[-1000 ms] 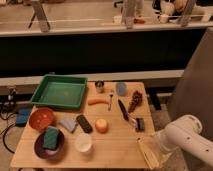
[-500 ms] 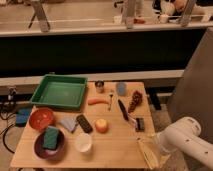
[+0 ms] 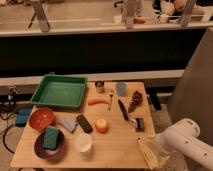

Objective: Place banana in metal cup

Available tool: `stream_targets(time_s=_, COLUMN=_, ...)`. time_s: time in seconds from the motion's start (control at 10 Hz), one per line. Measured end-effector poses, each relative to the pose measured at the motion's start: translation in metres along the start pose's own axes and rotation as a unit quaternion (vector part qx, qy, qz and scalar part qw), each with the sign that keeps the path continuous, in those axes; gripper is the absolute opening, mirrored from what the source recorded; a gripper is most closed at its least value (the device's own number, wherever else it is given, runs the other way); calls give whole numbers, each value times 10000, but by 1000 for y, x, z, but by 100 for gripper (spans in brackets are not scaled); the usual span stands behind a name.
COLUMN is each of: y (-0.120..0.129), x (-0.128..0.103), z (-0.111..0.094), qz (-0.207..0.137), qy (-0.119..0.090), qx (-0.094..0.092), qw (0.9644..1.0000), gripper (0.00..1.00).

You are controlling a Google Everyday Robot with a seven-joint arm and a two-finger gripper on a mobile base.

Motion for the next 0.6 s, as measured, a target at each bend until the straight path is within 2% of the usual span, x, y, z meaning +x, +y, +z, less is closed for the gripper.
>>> stream_targets(time_s=0.1, y=-1, x=-5, z=0, qz=-225, qy=-89, qx=-58, qw=9997, gripper=80)
stream_targets(time_s=0.2, y=-4, x=-17, z=2, qz=-778, qy=-210, qx=-146, qw=9966, gripper=80)
stream_targets(time_s=0.3, y=-6, x=-28, z=3, qz=-1367, qy=-297, qx=-200, qw=9900, gripper=80)
stream_targets(time_s=0.5, y=-5, x=-46, z=4, qz=-2465, qy=-510, qx=-249, qw=9675, gripper=80)
stream_targets(time_s=0.6, y=-4, x=-55, z=5, qz=-3151, qy=-664, qx=-153, qw=9466, gripper=80)
